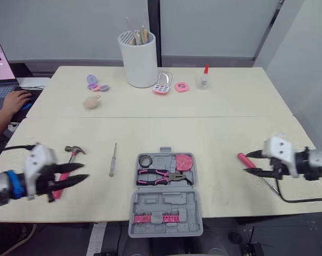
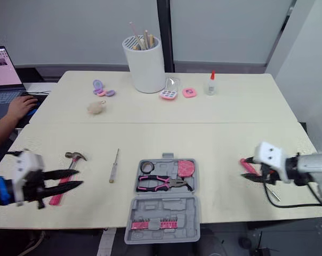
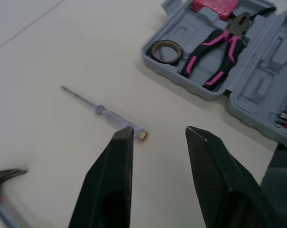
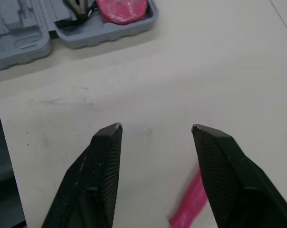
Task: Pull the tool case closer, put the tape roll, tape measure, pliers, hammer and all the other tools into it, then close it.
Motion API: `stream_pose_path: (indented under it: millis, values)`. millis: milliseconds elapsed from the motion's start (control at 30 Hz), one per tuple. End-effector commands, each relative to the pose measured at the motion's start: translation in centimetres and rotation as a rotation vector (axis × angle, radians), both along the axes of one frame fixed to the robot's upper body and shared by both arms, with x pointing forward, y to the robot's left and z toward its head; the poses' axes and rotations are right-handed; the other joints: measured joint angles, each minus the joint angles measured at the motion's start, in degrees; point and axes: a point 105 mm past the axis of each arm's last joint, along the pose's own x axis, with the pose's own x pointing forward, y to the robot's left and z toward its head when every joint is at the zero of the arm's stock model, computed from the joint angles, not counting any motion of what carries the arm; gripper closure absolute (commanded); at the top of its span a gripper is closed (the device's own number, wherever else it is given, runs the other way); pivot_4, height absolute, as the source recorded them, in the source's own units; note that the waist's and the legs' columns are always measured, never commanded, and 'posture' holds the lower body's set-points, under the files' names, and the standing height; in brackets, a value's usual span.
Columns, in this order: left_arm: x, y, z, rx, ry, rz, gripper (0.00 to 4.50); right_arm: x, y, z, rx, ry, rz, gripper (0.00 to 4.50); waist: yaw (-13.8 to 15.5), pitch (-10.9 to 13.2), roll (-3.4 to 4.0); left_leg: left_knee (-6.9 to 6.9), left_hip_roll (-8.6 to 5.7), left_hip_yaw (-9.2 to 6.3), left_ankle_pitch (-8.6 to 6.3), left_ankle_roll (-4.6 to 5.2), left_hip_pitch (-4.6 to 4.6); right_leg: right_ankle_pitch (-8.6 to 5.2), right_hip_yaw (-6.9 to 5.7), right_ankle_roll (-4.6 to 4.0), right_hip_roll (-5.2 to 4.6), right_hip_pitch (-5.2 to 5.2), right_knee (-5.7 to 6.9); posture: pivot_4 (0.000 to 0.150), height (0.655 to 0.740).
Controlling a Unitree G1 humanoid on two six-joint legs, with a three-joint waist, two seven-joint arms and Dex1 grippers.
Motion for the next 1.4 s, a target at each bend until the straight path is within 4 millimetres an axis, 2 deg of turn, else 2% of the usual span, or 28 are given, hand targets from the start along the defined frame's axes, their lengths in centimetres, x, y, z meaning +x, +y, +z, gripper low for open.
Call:
stream_pose_path:
  millis: [33, 100, 267, 300, 500, 867, 1000, 1400]
  values:
    - [0.2, -2.5, -1.3, 0.036, 0.000, -0.048, 3.88, 0.1, 2.9, -0.5, -0.031, -0.039, 0.079, 2.93, -0.05, 0.00, 0.00, 0.00, -0.01, 0.00, 0.00, 0.00, 0.00, 0.00, 0.01, 0.00, 0.01, 0.00, 0.01, 0.150, 0.7400]
    - [0.3, -3.6, -2.4, 0.049, 0.013, -0.064, 4.50, -0.2, 4.0, -1.8, -0.059, -0.025, 0.113, 3.39, 0.08, 0.00, 0.00, 0.00, -0.02, -0.03, 0.00, 0.00, -0.01, 0.00, 0.00, -0.01, 0.02, 0.00, 0.01, 0.150, 0.7400]
    - [0.2, -4.6, -4.6, 0.093, 0.050, -0.080, 4.50, -0.8, 6.0, -3.6, -0.077, -0.001, 0.159, 4.45, 0.19, 0.00, -0.02, 0.02, -0.03, -0.03, 0.00, 0.00, -0.02, 0.04, 0.00, -0.06, 0.03, 0.01, 0.00, 0.150, 0.7400]
    - [0.2, -4.7, -5.0, 0.103, 0.053, -0.080, 4.50, -0.8, 6.4, -3.8, -0.073, 0.002, 0.164, 4.49, 0.19, 0.00, -0.01, 0.02, -0.02, -0.04, 0.00, 0.00, -0.01, 0.04, 0.00, -0.07, 0.04, 0.01, 0.00, 0.150, 0.7400]
    - [0.4, -6.0, -6.8, 0.115, 0.073, -0.097, 4.50, -1.0, 7.6, -5.4, -0.085, 0.013, 0.188, 4.49, 0.38, -0.01, -0.02, 0.03, -0.03, -0.06, 0.00, 0.00, -0.01, 0.04, -0.02, -0.07, 0.08, 0.02, 0.00, 0.150, 0.7400]
    - [1.4, -7.6, -8.4, 0.127, 0.079, -0.117, 4.50, -1.0, 9.8, -7.1, -0.078, 0.034, 0.229, 4.49, 0.39, -0.02, -0.03, 0.06, -0.03, -0.09, 0.00, 0.00, 0.00, 0.04, -0.04, -0.07, 0.13, 0.04, 0.02, 0.150, 0.7400]
    - [1.6, -8.4, -8.9, 0.121, 0.087, -0.128, 4.50, -0.9, 10.9, -7.2, -0.059, 0.042, 0.245, 4.49, 0.41, -0.02, -0.03, 0.06, -0.03, -0.09, 0.00, 0.00, -0.02, 0.04, -0.03, -0.07, 0.13, 0.04, 0.02, 0.150, 0.7400]
    - [1.8, -10.9, -9.7, 0.084, 0.096, -0.157, 4.50, -1.7, 12.4, -7.6, -0.028, 0.065, 0.281, 4.49, 0.48, -0.04, -0.01, 0.08, -0.05, -0.12, 0.00, 0.00, 0.03, 0.05, -0.05, -0.06, 0.13, 0.11, 0.03, 0.150, 0.7400]
